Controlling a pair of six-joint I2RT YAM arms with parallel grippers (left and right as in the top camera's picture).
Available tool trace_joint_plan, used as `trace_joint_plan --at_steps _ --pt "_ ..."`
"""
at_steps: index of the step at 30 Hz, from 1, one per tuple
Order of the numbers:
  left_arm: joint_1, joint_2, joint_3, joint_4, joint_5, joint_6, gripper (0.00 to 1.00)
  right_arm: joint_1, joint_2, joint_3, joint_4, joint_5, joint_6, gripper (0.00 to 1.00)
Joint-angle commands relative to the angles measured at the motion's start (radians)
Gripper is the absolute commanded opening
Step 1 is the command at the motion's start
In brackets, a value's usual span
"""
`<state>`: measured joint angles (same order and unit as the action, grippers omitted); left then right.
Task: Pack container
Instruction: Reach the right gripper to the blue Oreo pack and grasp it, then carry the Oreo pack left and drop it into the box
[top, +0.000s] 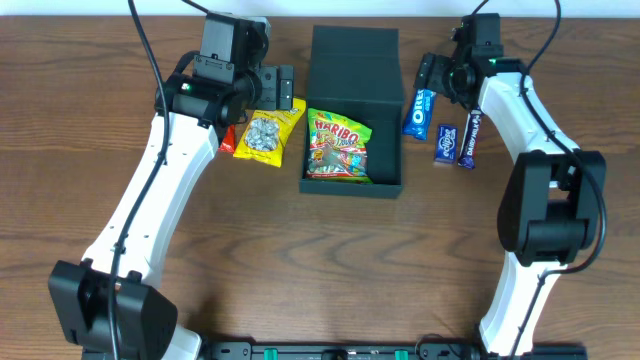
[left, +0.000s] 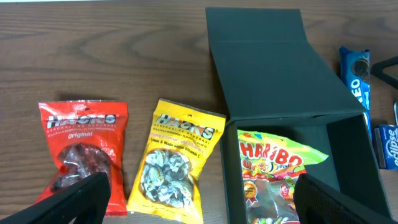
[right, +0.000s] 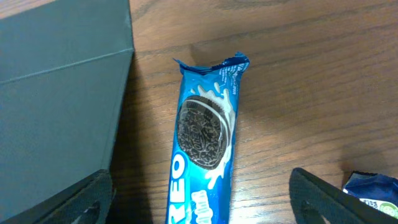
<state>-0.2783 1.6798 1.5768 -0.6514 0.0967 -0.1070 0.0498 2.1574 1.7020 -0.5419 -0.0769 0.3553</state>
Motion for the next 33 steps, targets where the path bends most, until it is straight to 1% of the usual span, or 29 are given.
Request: trace_joint_plan --at_steps 1,6,10,12,15,18,22,24,29,33 --pt "0.005 0.001 -0.006 0.002 -0.018 0.006 0.95 0.017 0.036 0.024 -0.002 0.020 -0.017 0.89" --pt "0.005 0.001 -0.006 0.002 -0.018 0.006 0.95 0.043 0.070 0.024 -0.021 0.031 -0.072 0.89" --pt "0.005 0.001 -0.006 0.002 -0.018 0.006 0.95 0.061 0.086 0.024 -0.043 0.086 -0.107 0.88" --pt "0.005 0.001 -0.006 0.002 -0.018 0.006 0.95 0.067 0.091 0.024 -0.061 0.116 -0.110 0.88" --pt "0.005 0.001 -0.006 0.002 -0.018 0.006 0.95 0.070 0.093 0.024 -0.074 0.130 -0.110 0.83" --pt "0.005 0.001 -0.006 0.002 -0.018 0.007 0.95 0.069 0.093 0.024 -0.083 0.134 -0.110 0.72" --pt "0.005 0.001 -0.006 0.002 -0.018 0.006 0.95 0.069 0.104 0.024 -0.092 0.133 -0.110 0.64" --pt "0.005 0.001 -0.006 0.002 -0.018 0.007 0.95 0.069 0.112 0.024 -0.100 0.133 -0.110 0.59" --pt "0.005 0.001 -0.006 0.002 -0.018 0.007 0.95 0.069 0.119 0.024 -0.109 0.133 -0.110 0.52" --pt "0.005 0.001 -0.006 0.001 -0.018 0.007 0.95 0.069 0.119 0.024 -0.113 0.133 -0.110 0.36"
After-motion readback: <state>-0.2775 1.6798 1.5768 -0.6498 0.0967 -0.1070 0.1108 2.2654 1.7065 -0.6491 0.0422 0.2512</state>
